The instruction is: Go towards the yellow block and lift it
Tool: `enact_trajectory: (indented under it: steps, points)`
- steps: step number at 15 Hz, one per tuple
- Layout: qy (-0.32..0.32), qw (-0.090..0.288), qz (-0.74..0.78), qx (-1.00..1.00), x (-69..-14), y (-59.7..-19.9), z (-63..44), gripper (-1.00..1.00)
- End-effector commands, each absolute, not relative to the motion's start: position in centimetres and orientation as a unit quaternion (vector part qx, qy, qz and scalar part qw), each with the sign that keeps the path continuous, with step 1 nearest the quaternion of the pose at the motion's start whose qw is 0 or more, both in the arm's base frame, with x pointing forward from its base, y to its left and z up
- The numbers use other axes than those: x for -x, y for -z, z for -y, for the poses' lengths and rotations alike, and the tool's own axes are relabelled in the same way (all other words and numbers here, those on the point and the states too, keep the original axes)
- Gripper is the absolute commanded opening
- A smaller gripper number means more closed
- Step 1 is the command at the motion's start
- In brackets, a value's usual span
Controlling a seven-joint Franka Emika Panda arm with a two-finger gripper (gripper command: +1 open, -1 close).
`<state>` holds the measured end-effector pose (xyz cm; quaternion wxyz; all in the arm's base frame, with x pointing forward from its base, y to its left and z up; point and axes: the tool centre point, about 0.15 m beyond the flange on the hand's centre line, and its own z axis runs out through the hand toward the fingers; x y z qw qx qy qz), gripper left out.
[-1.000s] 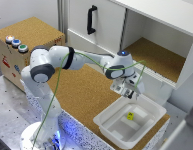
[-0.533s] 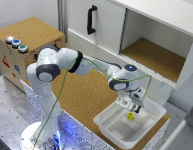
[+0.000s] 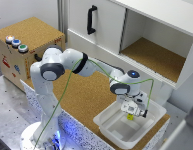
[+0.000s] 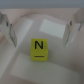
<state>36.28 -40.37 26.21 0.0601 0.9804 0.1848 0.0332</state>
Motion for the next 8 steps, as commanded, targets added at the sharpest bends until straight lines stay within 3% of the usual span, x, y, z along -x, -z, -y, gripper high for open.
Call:
enact_trajectory:
  steps: [1,8]
  points:
    - [-0.097,0.037,-0.214,-0.971,-36.9,-24.2,40.7,1.0]
    - [-0.081,0.043,-0.225,-0.97,-34.9,-22.4,41.0,1.0]
